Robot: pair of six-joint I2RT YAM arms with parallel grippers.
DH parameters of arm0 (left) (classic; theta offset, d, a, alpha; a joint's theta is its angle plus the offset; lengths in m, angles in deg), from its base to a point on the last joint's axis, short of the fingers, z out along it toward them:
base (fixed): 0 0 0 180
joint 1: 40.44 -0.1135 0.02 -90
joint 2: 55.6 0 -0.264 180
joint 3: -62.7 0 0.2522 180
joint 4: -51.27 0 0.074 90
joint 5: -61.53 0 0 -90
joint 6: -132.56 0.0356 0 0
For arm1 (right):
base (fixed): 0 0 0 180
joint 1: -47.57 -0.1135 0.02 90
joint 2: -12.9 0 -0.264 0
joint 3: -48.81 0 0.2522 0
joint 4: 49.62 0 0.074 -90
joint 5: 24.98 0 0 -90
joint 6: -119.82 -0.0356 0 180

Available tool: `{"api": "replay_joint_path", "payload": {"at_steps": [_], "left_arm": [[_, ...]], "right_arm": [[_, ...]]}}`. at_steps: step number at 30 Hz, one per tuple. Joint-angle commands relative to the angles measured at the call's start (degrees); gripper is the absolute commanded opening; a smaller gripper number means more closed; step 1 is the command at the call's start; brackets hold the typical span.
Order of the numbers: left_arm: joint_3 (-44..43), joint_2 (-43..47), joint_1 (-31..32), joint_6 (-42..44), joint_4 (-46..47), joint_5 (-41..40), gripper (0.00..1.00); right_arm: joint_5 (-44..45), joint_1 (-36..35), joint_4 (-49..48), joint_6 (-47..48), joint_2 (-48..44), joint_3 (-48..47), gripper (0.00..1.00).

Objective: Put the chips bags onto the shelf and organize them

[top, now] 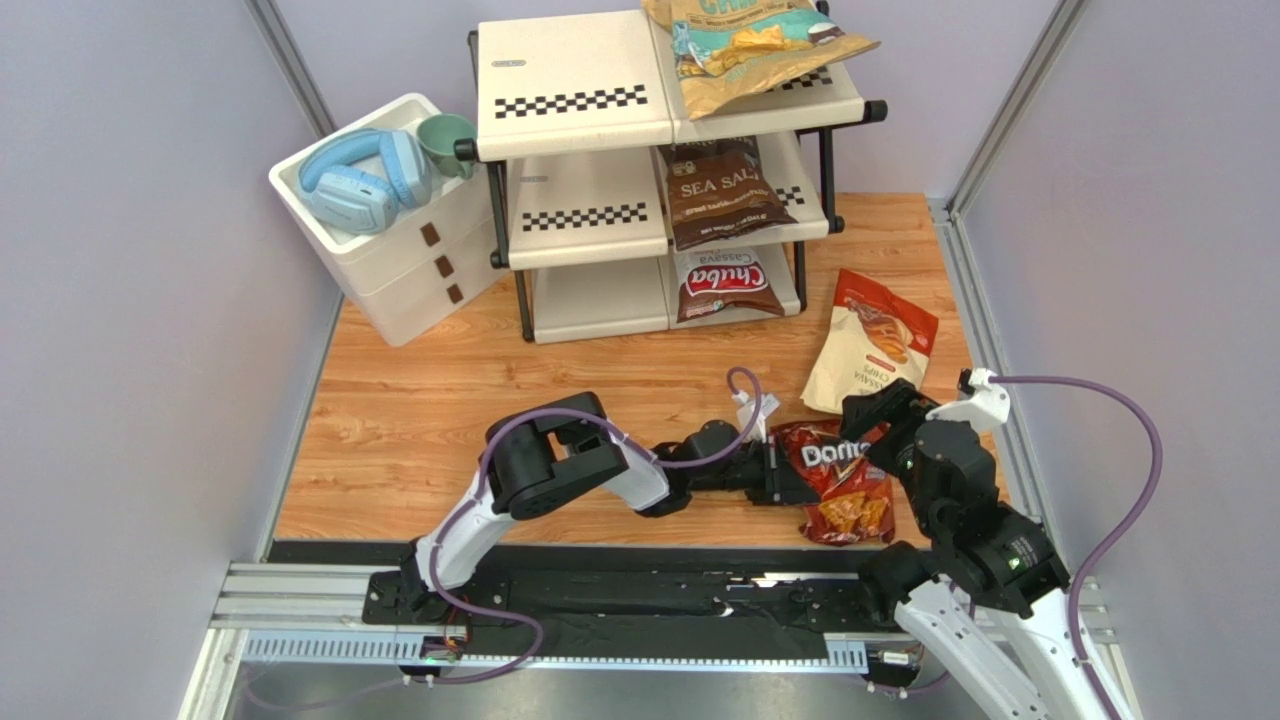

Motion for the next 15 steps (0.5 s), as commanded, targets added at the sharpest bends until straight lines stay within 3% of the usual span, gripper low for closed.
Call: {"api": "replay_joint_path", "payload": {"at_steps": [1, 7, 15], "left_arm": [[12.0, 5.4, -0.4, -2.3, 7.7, -4.8, 0.00], [35.2, 14.5, -2.3, -5.7, 20.7, -15.6, 0.00], [52.6, 22.4, -6.2, -7.9, 26.9, -30.5, 0.00]], "right_arm": [[-0.6, 0.3, -1.2, 0.1, -0.4, 0.0, 0.82], [-8.8, 0.3, -4.2, -1.1, 0.1, 2.7, 0.82], [-24.1, 0.3, -10.3, -5.0, 1.9, 7.8, 0.81]]}}
